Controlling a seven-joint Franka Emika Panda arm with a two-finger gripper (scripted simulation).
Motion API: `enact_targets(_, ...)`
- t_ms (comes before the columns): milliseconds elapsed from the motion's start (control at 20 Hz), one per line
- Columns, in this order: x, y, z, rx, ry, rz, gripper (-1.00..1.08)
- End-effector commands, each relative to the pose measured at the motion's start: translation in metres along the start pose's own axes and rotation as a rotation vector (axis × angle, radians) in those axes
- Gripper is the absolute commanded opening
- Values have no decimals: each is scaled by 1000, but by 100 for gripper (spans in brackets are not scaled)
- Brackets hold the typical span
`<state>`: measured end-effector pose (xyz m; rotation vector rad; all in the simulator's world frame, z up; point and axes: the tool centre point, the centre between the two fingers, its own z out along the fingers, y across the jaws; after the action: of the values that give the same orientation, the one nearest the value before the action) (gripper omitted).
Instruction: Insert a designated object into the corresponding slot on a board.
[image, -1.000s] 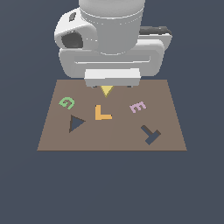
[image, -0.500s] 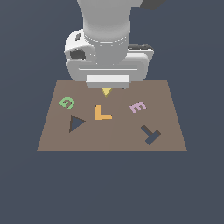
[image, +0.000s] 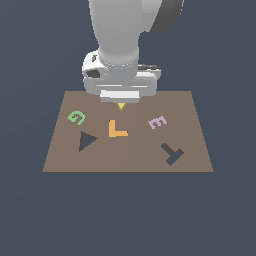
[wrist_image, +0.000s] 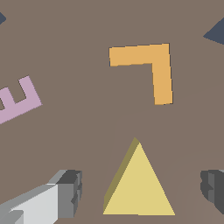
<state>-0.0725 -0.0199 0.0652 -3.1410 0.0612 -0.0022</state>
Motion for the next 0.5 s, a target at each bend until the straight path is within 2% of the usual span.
enact_targets(0,-5,2,8,0,0,4,100)
enact_targets(450,-9,3,16,0,-2,7,100)
